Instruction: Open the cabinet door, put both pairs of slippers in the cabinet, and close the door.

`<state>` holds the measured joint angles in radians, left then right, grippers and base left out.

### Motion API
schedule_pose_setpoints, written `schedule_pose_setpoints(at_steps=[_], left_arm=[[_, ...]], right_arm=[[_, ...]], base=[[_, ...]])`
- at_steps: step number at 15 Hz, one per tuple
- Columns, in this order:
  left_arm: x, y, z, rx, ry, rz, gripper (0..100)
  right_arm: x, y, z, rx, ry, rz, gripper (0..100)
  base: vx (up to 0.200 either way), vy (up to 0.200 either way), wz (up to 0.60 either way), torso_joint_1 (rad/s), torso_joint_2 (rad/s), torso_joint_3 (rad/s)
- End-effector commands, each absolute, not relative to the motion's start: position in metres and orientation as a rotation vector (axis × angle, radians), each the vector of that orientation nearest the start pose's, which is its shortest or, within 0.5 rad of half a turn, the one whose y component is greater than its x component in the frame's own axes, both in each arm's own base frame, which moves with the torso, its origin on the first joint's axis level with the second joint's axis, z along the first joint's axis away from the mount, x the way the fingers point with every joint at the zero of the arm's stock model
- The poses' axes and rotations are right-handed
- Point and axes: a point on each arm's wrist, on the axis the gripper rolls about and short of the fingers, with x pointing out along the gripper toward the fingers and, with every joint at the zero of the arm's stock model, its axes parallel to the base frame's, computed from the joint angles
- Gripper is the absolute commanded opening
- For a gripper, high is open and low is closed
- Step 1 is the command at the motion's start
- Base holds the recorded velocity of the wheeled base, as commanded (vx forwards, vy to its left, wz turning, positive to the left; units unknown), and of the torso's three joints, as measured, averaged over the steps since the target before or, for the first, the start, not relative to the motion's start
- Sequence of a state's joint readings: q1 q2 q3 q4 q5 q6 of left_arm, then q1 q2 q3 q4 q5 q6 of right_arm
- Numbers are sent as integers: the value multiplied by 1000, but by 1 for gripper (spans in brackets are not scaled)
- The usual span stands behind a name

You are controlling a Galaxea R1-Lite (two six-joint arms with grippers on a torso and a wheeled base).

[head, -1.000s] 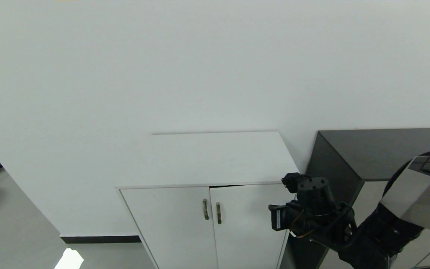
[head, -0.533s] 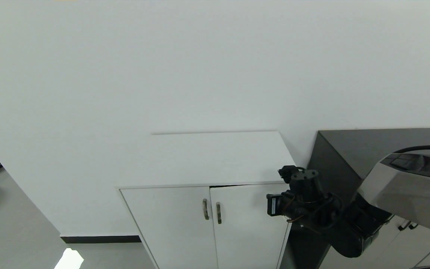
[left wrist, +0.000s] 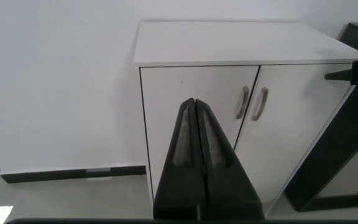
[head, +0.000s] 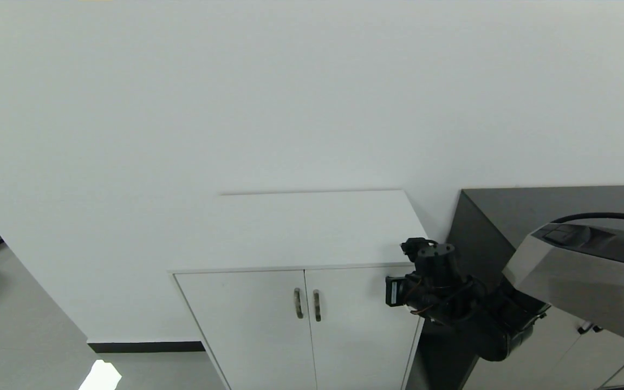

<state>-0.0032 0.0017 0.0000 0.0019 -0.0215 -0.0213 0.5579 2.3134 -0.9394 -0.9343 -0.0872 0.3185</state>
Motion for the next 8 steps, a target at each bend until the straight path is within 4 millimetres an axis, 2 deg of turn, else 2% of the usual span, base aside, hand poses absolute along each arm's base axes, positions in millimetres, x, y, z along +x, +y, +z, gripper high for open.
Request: schedule_pose_setpoints(at_steps=[1,5,8], left_arm=[[-23,0,75,-22,6,-24,0],[-23,0,75,-22,5,-24,0],[-23,0,75,-23,5,-24,0]], right_arm=[[349,212,17,168,493,382,0],[353,214,19,164,506,378,0],[337,212,27,155,518,394,0]], base=[[0,0,0,0,0,0],[0,0,0,0,0,0],[0,0,0,0,0,0]])
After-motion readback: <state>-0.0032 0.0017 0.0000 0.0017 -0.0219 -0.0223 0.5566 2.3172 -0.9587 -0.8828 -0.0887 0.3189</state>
